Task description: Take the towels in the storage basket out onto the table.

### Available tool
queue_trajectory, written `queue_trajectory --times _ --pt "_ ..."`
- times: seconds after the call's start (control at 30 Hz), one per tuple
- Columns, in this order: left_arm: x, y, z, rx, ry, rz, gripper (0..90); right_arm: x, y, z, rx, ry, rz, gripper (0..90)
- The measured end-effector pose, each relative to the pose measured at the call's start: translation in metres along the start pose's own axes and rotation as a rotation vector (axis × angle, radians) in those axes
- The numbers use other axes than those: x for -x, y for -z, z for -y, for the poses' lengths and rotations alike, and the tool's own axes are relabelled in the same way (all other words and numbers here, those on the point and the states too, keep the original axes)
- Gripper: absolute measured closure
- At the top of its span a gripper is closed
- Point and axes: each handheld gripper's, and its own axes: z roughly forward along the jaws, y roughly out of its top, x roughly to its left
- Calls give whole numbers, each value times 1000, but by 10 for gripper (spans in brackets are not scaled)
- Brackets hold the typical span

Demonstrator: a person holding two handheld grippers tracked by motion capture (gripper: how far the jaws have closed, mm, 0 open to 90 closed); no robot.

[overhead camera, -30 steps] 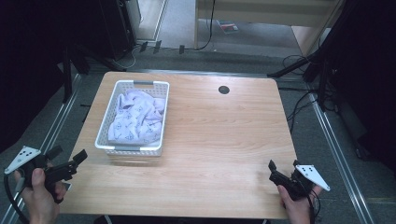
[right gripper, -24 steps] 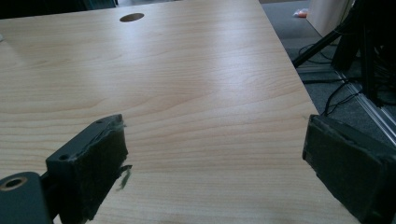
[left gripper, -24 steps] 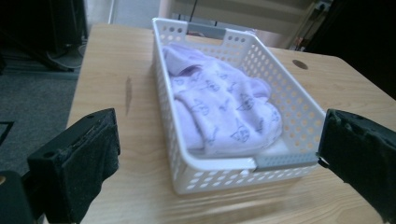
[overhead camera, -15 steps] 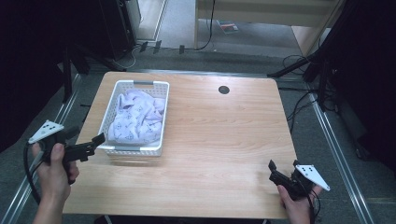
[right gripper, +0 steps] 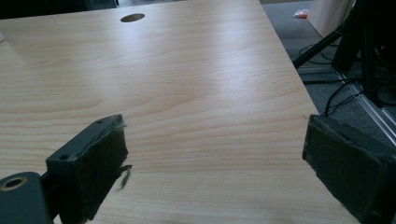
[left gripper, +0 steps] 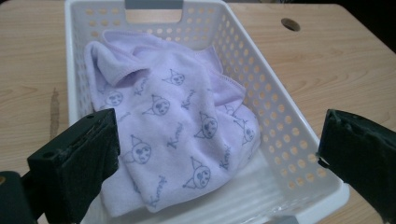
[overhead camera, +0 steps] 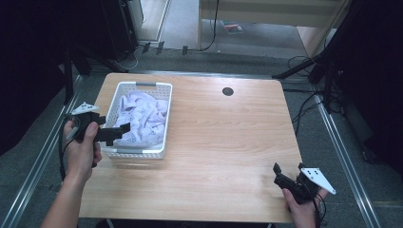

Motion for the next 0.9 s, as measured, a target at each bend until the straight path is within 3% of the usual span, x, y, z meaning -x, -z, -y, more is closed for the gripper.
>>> queue_trajectory --times 0.27,0.37,0.47,0.67,0.9 --pt "5 -31 -19 -119 -27 -31 0 0 0 0 1 2 0 65" --pt "6 -41 -26 -142 -41 -67 0 0 0 0 1 4 0 65" --pt "6 -53 -31 -195 -46 -67 0 0 0 0 1 4 -1 65" --pt "4 -80 -36 -290 -26 -64 0 0 0 0 2 0 -1 65" --pt "-3 -107 -38 -376 7 -93 0 0 0 0 0 -1 -2 65"
